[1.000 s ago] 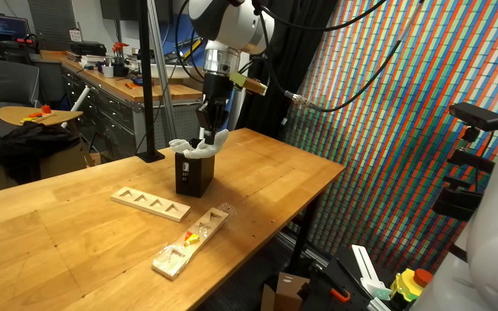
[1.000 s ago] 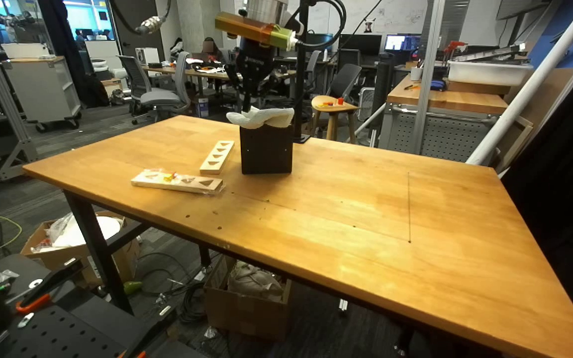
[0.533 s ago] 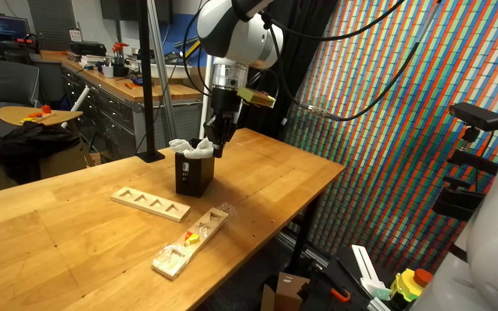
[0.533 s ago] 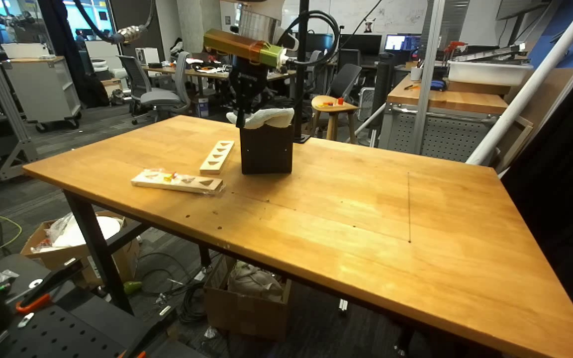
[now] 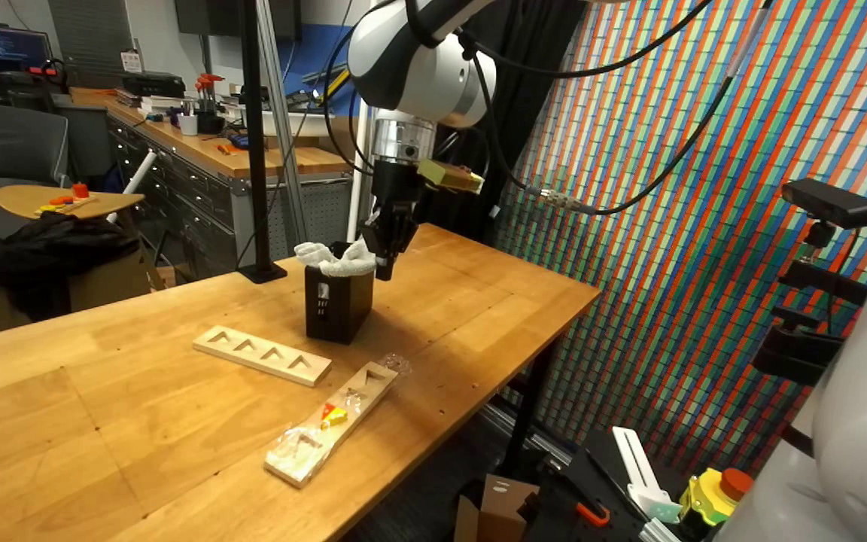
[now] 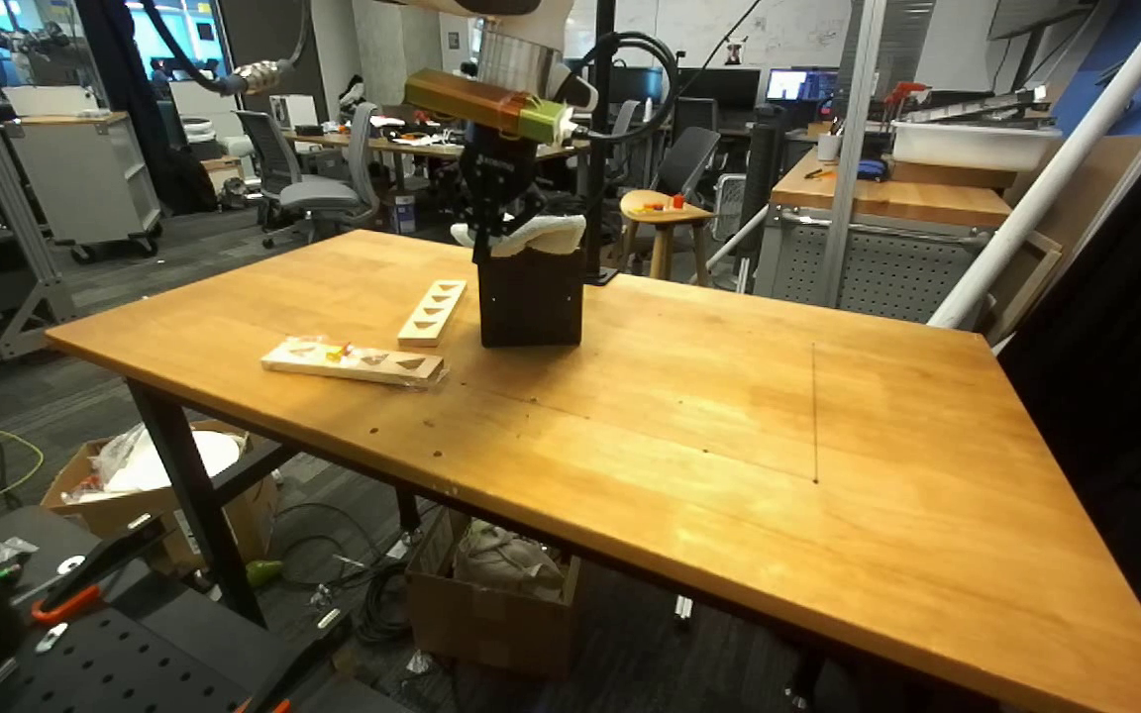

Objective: Put the towel in the box

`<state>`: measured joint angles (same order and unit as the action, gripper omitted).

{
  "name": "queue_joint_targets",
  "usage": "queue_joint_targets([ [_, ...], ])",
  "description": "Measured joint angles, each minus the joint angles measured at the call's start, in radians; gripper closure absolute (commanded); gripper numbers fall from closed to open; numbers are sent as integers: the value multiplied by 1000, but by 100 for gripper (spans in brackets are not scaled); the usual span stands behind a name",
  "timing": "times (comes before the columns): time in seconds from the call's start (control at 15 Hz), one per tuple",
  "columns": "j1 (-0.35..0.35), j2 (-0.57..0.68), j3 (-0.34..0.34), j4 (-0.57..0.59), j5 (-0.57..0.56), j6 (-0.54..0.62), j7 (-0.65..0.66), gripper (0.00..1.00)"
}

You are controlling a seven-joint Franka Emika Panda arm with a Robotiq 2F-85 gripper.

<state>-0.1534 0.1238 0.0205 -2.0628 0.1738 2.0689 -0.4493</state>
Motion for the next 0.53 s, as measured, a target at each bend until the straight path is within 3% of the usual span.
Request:
queue_joint_targets([
  [0.53,0,10,-1,47,-52,0,-3,100],
])
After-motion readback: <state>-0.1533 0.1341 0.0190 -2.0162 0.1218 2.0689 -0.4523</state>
